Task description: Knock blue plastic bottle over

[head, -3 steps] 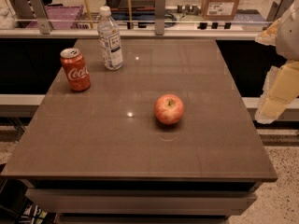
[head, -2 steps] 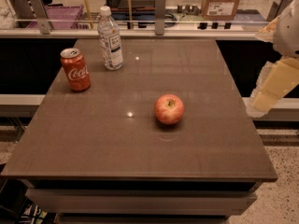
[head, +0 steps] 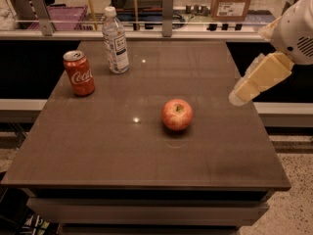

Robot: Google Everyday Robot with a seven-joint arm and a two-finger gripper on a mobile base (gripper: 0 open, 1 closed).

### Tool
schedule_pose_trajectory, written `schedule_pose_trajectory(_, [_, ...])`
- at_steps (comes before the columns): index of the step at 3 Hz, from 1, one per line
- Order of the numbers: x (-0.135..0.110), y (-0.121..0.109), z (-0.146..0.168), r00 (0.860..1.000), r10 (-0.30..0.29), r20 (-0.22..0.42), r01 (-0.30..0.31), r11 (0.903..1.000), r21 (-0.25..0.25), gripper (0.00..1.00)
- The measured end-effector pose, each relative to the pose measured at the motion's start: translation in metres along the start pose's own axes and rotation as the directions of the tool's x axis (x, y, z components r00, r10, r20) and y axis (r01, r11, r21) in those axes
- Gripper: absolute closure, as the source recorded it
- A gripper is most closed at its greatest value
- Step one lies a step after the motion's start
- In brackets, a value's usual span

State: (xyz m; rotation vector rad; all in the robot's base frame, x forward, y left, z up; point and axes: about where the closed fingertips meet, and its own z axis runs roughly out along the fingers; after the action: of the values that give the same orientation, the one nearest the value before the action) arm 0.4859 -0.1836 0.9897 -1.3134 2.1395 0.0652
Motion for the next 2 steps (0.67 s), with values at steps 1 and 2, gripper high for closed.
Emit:
schedule_pose_trajectory(1, [-0.027,-0.011,0.009,0.993,0.033,0.109,-0.035,0.9992,0.019,0.0])
schedule_pose_trajectory(2, [-0.05,-0.024,0.02,0.978,0.07,0.198,-0.076,0.9968,0.024,0.0])
